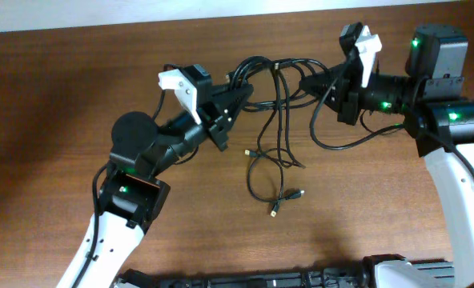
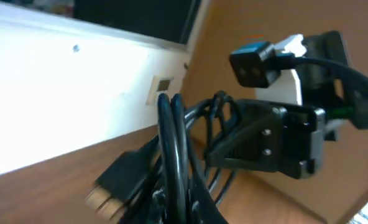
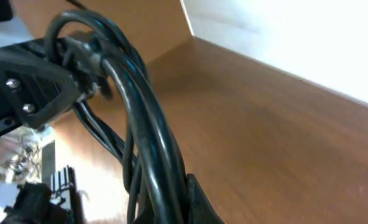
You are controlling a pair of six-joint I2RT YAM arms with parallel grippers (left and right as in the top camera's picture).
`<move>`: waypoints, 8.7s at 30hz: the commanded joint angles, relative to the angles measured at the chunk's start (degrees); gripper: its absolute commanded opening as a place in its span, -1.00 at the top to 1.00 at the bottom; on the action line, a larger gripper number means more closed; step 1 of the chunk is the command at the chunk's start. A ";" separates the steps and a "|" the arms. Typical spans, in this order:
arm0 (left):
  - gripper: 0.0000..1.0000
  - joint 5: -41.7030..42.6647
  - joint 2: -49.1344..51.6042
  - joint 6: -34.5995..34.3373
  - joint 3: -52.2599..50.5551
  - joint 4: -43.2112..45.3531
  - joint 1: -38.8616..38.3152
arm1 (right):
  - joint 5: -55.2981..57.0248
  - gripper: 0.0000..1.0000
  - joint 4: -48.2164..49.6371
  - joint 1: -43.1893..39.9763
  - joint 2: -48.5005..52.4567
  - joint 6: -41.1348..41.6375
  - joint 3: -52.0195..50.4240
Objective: Untangle cables
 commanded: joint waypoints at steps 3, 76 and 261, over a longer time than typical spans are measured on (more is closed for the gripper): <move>1.00 -9.07 -0.76 -3.02 0.57 -0.85 0.90 | 14.62 0.92 -5.55 -0.46 -0.07 6.01 0.28; 0.81 12.98 1.49 -2.45 0.57 19.28 15.82 | 23.04 -0.98 -17.35 -0.46 1.07 2.19 0.28; -0.98 -36.92 -3.72 14.32 0.57 -59.34 26.45 | 14.14 -0.98 -19.69 -39.12 23.89 -9.57 6.08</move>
